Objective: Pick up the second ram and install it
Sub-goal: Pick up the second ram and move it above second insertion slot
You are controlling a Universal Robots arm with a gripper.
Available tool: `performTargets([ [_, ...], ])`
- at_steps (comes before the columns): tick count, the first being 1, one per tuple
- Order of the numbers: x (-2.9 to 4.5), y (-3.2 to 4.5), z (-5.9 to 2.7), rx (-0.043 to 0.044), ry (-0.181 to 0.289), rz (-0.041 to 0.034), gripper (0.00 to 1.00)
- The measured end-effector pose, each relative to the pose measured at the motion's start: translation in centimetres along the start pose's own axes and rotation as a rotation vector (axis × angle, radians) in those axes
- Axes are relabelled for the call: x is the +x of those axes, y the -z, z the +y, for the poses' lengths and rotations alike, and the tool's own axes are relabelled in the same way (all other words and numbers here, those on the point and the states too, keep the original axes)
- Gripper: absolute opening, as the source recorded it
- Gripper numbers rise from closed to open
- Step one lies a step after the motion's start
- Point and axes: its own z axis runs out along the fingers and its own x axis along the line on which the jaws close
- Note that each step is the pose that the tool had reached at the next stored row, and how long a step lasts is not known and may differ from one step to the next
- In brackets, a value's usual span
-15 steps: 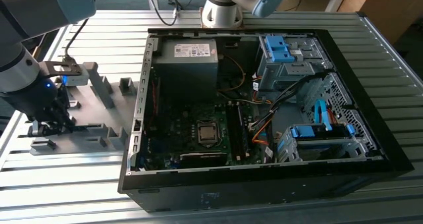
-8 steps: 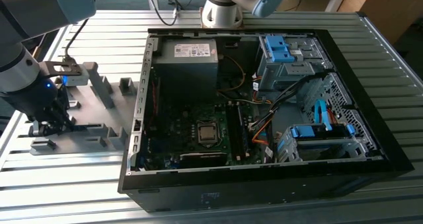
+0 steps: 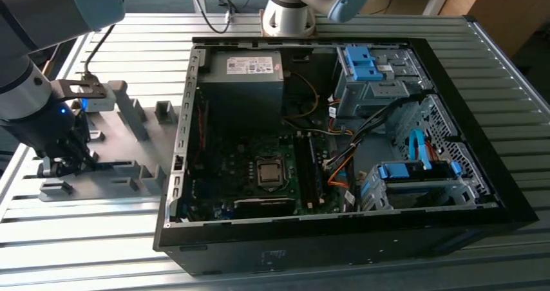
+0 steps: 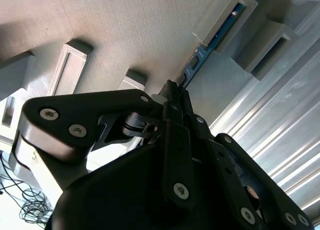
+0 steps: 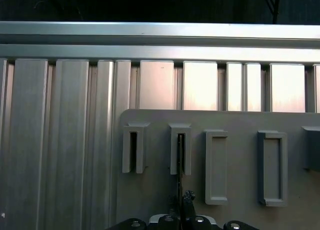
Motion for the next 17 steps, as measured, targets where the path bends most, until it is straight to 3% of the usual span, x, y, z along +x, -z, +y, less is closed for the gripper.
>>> performTargets([
  [17, -0.01, 0.70, 0.01, 0.0001, 0.000, -0.0010, 0.14],
])
